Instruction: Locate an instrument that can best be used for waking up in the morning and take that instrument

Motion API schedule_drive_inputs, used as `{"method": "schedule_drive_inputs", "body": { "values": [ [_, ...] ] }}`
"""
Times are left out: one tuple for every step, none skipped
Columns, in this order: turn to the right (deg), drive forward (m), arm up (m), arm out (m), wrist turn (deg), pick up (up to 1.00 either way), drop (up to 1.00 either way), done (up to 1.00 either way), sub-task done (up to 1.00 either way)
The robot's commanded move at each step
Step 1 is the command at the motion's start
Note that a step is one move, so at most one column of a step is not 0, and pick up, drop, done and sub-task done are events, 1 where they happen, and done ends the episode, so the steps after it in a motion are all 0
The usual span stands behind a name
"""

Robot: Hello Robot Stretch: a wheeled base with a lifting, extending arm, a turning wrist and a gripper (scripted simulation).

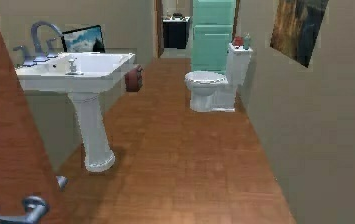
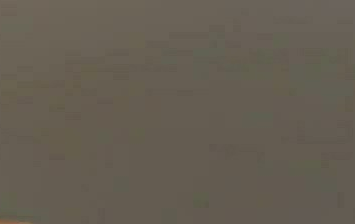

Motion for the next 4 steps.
{"method": "schedule_drive_inputs", "body": {
  "values": [
    [0.0,1.0,0.0,0.0,0.0,0.0,0.0,0.0,0.0],
    [-3.0,0.0,0.0,0.0,0.0,0.0,0.0,0.0,0.0],
    [0.0,1.0,0.0,0.0,0.0,0.0,0.0,0.0,0.0],
    [0.0,0.3,0.0,0.0,0.0,0.0,0.0,0.0,0.0]
  ]
}}
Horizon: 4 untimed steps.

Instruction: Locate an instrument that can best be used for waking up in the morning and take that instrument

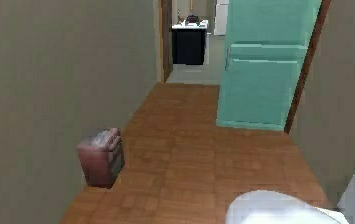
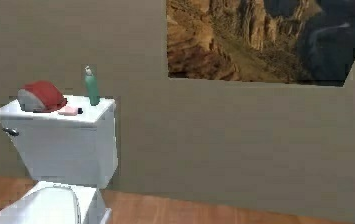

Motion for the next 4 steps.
{"method": "schedule_drive_inputs", "body": {
  "values": [
    [-18.0,0.0,0.0,0.0,0.0,0.0,0.0,0.0,0.0],
    [0.0,0.65,0.0,0.0,0.0,0.0,0.0,0.0,0.0],
    [18.0,0.0,0.0,0.0,0.0,0.0,0.0,0.0,0.0],
    [0.0,0.15,0.0,0.0,0.0,0.0,0.0,0.0,0.0]
  ]
}}
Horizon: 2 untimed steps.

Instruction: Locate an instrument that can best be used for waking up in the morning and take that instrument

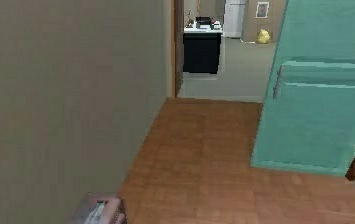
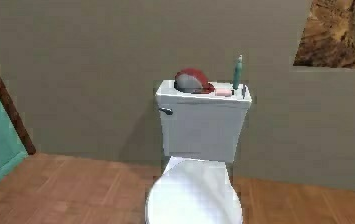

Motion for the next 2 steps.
{"method": "schedule_drive_inputs", "body": {
  "values": [
    [15.0,0.0,0.0,0.0,0.0,0.0,0.0,0.0,0.0],
    [0.0,0.95,0.0,0.0,0.0,0.0,0.0,0.0,0.0]
  ]
}}
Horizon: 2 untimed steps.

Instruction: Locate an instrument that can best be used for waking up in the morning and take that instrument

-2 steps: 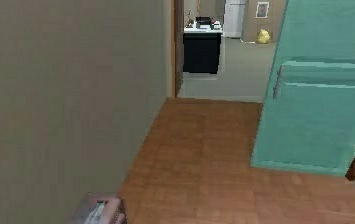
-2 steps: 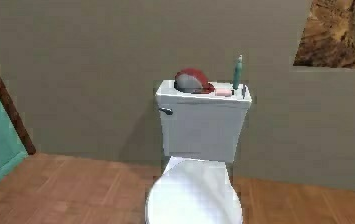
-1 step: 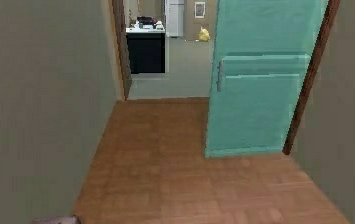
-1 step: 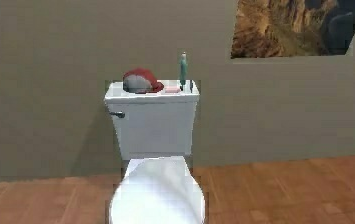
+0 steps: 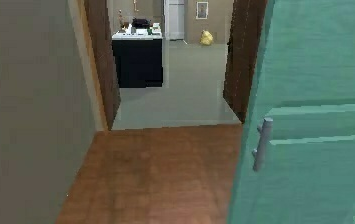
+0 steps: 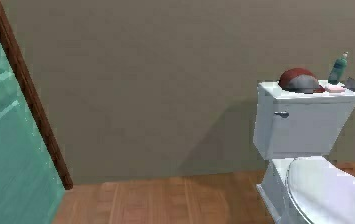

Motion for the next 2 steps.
{"method": "schedule_drive_inputs", "body": {
  "values": [
    [-12.0,0.0,0.0,0.0,0.0,0.0,0.0,0.0,0.0],
    [0.0,0.55,0.0,0.0,0.0,0.0,0.0,0.0,0.0]
  ]
}}
